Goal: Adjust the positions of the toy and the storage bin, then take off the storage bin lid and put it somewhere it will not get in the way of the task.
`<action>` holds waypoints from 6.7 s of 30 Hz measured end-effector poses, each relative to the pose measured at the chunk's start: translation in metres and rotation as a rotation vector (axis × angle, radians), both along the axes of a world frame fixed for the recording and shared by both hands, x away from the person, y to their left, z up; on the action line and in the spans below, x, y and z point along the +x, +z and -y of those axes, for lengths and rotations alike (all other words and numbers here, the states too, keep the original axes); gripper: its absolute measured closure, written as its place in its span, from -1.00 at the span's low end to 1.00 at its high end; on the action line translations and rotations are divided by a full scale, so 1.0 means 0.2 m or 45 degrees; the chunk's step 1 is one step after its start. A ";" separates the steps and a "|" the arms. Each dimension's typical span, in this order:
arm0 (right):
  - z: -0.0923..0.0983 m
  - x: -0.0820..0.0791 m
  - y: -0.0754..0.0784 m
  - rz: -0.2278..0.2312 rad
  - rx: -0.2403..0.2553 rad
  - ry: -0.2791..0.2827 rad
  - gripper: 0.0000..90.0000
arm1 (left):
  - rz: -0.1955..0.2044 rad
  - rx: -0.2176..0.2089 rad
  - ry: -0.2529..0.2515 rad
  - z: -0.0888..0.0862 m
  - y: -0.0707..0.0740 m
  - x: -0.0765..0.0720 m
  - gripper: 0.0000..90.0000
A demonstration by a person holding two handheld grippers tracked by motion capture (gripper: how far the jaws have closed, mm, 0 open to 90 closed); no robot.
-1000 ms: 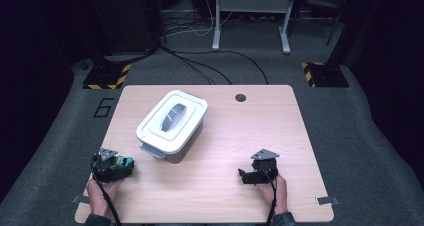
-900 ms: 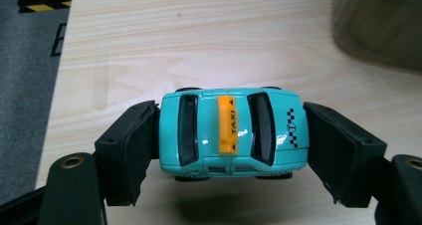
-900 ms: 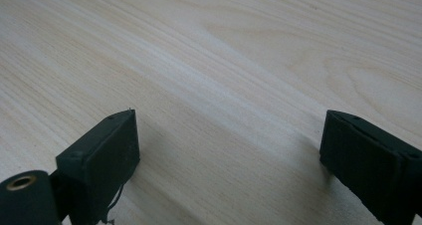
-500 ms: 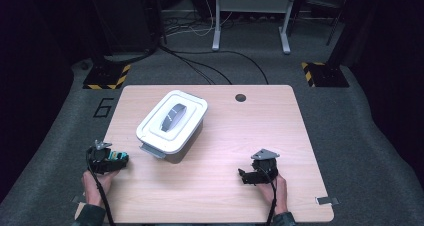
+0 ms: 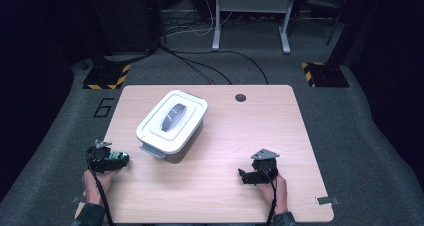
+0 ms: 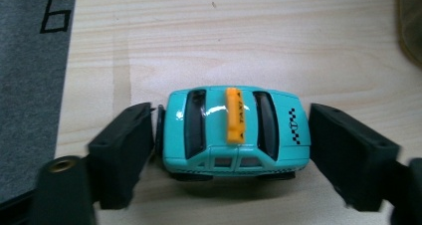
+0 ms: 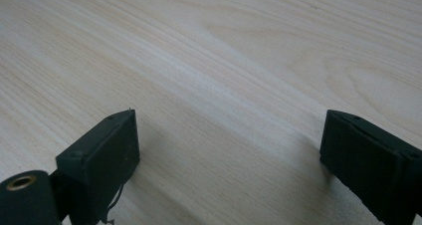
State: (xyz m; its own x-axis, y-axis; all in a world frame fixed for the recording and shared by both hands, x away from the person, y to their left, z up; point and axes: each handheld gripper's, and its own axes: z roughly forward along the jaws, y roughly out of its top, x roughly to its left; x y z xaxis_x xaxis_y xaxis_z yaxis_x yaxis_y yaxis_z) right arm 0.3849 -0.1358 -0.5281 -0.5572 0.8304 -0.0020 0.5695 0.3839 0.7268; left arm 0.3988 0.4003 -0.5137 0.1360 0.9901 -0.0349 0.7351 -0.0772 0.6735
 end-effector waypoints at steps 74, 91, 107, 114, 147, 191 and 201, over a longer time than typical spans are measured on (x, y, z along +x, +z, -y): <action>0.00 0.01 0.00 -0.010 -0.004 0.006 -0.89 | 0.166 0.162 -0.646 0.87 0.64 0.39 0.28; 0.00 0.00 0.00 -0.002 0.001 0.003 -0.86 | 0.122 0.016 -0.639 0.84 0.63 0.36 0.48; 0.00 0.00 0.00 -0.002 -0.001 0.001 -0.85 | 0.103 -0.027 -0.695 0.84 0.63 0.18 0.48; 0.00 0.00 0.00 -0.003 -0.002 0.001 -0.85 | 0.107 -0.038 -0.722 0.84 0.62 0.10 0.48; 0.00 0.00 0.00 -0.001 -0.004 -0.002 -0.84 | 0.120 -0.028 -0.798 0.75 0.62 -0.13 0.48; 0.00 0.00 0.00 -0.001 -0.004 -0.002 -0.84 | 0.289 0.025 -0.721 0.64 0.96 -0.02 0.48; 0.00 0.00 0.00 -0.002 -0.004 -0.002 -0.84 | 0.285 0.019 -0.645 0.55 1.01 0.06 0.48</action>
